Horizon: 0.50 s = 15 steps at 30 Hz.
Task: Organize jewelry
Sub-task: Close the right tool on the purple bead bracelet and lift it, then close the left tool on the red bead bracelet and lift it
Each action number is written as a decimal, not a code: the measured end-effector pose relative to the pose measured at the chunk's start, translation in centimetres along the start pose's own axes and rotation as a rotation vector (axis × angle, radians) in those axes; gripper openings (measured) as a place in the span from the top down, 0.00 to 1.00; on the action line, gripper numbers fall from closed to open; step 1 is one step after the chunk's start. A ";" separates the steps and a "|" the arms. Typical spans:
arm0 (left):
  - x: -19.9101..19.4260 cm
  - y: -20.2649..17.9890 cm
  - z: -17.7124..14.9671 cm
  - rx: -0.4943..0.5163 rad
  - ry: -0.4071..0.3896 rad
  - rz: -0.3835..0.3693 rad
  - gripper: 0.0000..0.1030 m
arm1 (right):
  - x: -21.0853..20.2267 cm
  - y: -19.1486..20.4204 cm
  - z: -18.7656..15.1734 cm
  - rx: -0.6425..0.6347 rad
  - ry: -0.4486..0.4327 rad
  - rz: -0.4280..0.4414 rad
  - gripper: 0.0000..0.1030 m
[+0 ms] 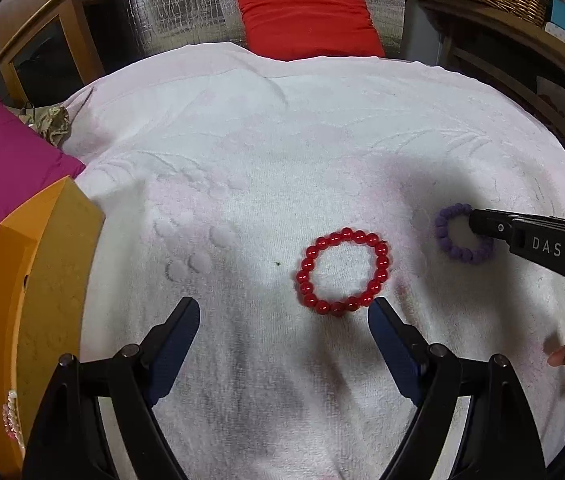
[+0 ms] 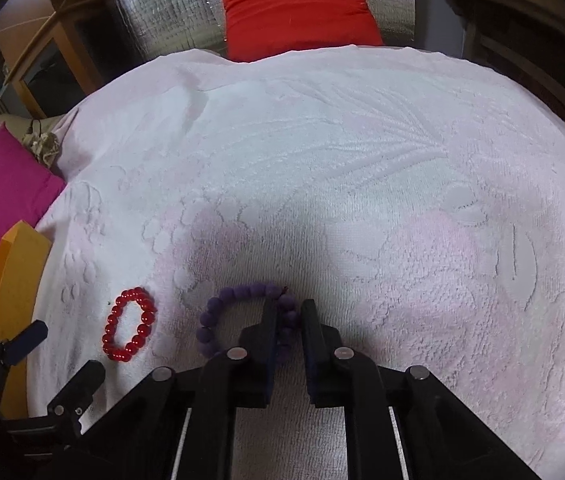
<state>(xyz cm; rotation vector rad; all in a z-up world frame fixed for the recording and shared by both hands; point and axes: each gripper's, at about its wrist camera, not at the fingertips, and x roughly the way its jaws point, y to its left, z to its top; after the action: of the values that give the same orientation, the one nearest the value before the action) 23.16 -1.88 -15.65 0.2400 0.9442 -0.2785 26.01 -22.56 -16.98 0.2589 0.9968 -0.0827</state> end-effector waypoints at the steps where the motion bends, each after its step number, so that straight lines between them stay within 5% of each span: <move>1: -0.1 -0.1 0.1 -0.002 -0.003 -0.020 0.16 | -0.1 0.0 0.0 -0.002 0.000 -0.002 0.88; 7: 0.0 -1.3 0.5 0.008 -0.011 -0.100 0.16 | -0.6 -1.9 -0.1 0.065 0.004 -0.008 0.88; 9: 0.5 -1.7 0.5 0.018 -0.004 -0.096 0.28 | -0.5 -2.2 -0.1 0.081 0.010 0.004 0.88; 10: 0.9 -1.9 0.6 0.021 0.007 -0.114 0.48 | -0.5 -2.2 -0.1 0.083 0.010 0.005 0.88; 11: 1.3 -2.0 0.7 0.019 0.020 -0.128 0.58 | -0.5 -2.2 -0.1 0.084 0.010 0.007 0.88; 15: 2.5 -2.3 1.1 0.013 0.031 -0.110 0.58 | -0.5 -2.3 -0.3 0.092 0.014 0.016 0.88</move>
<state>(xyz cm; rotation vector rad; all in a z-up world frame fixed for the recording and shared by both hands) 24.59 -4.74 -17.28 0.2045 0.9880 -0.3830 25.08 -24.75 -17.08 0.3521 1.0059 -0.1129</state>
